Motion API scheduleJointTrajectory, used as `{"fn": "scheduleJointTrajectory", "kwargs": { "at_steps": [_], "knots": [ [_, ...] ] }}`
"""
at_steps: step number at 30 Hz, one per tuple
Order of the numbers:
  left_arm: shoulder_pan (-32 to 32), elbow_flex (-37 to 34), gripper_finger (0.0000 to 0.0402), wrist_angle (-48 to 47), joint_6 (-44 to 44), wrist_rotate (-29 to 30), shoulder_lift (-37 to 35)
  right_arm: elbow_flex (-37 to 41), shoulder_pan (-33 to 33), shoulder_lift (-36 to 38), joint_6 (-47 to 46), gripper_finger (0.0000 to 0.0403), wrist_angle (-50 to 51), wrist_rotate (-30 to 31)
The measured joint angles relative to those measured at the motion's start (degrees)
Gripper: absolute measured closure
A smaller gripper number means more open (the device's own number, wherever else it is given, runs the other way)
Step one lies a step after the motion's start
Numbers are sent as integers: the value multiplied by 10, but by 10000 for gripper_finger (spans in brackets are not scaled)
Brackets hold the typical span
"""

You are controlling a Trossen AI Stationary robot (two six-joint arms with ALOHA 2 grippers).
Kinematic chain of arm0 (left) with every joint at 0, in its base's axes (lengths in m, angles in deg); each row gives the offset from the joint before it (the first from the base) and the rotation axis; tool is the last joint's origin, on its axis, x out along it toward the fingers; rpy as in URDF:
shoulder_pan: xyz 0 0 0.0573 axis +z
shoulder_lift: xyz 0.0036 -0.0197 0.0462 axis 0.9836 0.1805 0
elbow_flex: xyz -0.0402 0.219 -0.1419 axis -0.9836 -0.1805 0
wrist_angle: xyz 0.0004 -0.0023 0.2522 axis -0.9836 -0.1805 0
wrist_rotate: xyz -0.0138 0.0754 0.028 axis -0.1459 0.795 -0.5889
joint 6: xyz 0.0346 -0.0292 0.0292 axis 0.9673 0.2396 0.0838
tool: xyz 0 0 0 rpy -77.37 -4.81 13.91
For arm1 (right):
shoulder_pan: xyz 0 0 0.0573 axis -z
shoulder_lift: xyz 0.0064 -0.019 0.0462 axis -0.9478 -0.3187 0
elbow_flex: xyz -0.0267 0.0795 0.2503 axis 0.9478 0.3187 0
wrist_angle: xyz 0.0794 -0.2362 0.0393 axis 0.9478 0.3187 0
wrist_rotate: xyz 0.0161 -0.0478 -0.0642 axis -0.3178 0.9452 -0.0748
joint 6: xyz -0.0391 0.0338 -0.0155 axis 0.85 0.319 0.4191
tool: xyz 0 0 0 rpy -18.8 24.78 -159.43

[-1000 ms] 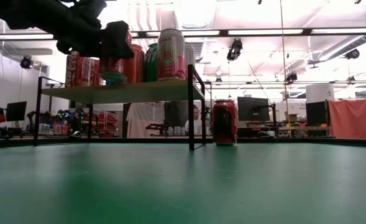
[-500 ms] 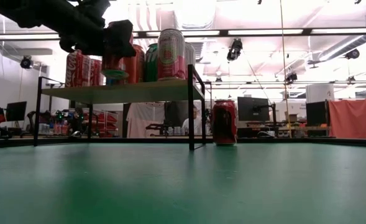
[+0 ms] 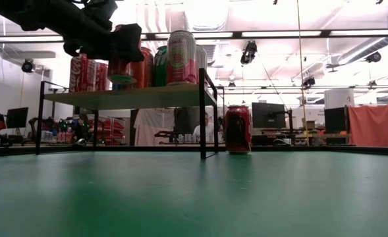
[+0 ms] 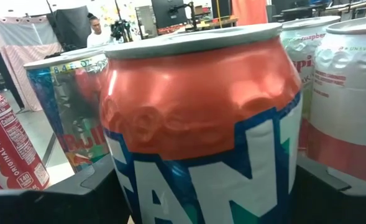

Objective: Place canned beverage on shelf
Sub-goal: Put the red soda can on the shelf aligned with the other red soda can

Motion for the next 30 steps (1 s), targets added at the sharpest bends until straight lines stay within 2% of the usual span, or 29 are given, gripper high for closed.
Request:
{"fn": "scheduleJointTrajectory", "kwargs": {
  "at_steps": [30],
  "knots": [
    [21, 0, 111, -9, -3, 0, 0, 0, 0, -1, 0, 76, 3, 0]
  ]
}}
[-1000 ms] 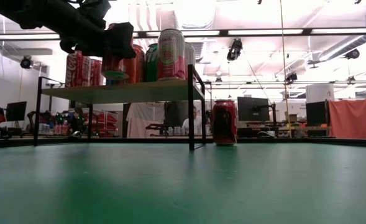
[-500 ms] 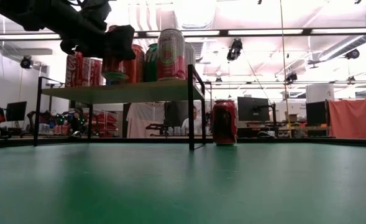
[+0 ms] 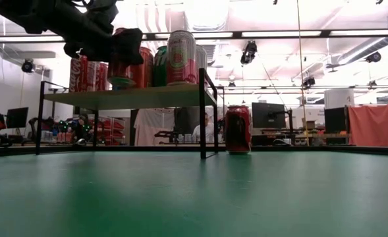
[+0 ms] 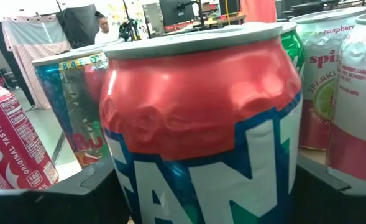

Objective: Place canned beverage on shelf
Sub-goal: Put the red soda can on the shelf aligned with the other red soda can

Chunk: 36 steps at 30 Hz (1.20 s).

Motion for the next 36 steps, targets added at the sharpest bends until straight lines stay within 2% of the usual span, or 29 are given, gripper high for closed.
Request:
{"fn": "scheduleJointTrajectory", "kwargs": {
  "at_steps": [9, 15, 22, 36],
  "knots": [
    [0, 0, 111, -9, -2, 0, 2, 0, 0, 0, 0, 76, 2, 0],
    [0, 0, 111, -1, -18, 3, 32, 0, 0, 0, 0, 76, 3, 0],
    [0, 6, 111, 16, -33, 35, 61, 0, 0, 0, 0, 76, 4, 0],
    [0, 9, 103, 11, -37, 36, 60, 0, 0, 0, 0, 76, 4, 0]
  ]
}}
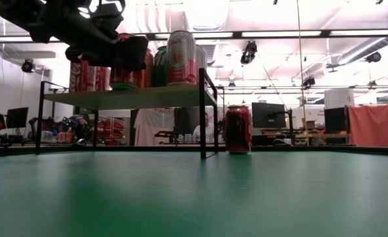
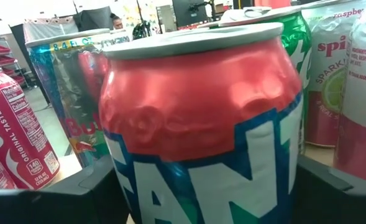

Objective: Place canned beverage on shelf
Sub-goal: Put the red soda can on the shelf aligned with the other red soda can

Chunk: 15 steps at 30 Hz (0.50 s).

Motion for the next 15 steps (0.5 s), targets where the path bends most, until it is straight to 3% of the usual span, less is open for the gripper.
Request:
{"fn": "scheduleJointTrajectory", "kwargs": {
  "at_steps": [7, 15],
  "knots": [
    [0, -2, 23, -4, 1, -4, 0, 0, 0, 0, 0, 76, 0, 0],
    [-2, -2, 4, 0, 13, -3, -4, 0, 0, 0, 0, 76, 0, 0]
  ]
}}
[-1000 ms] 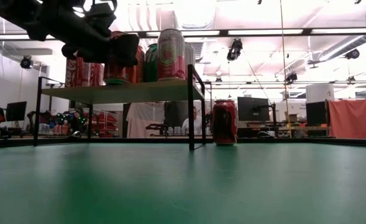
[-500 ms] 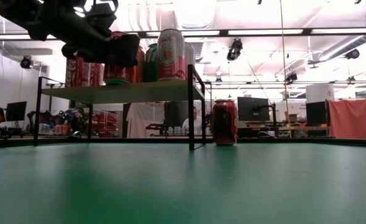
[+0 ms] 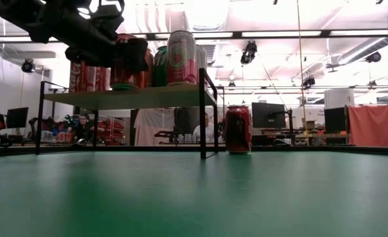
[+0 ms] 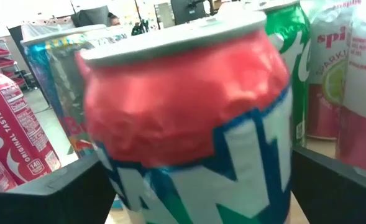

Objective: Place canned beverage on shelf
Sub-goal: Put the red soda can on the shelf aligned with the other red soda can

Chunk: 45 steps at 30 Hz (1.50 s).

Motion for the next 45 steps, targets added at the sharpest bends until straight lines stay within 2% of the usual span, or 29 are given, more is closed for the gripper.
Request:
{"fn": "scheduleJointTrajectory", "kwargs": {
  "at_steps": [19, 36, 45],
  "knots": [
    [-8, 2, 2, 1, 49, 3, -59, 0, 0, 0, -7, 76, 0, 0],
    [-25, 81, 2, -4, 180, 4, -62, 0, 0, 0, -9, 76, 0, 0],
    [-96, 143, 2, -9, 303, 79, -62, 0, 0, 1, -6, 76, 1, 0]
  ]
}}
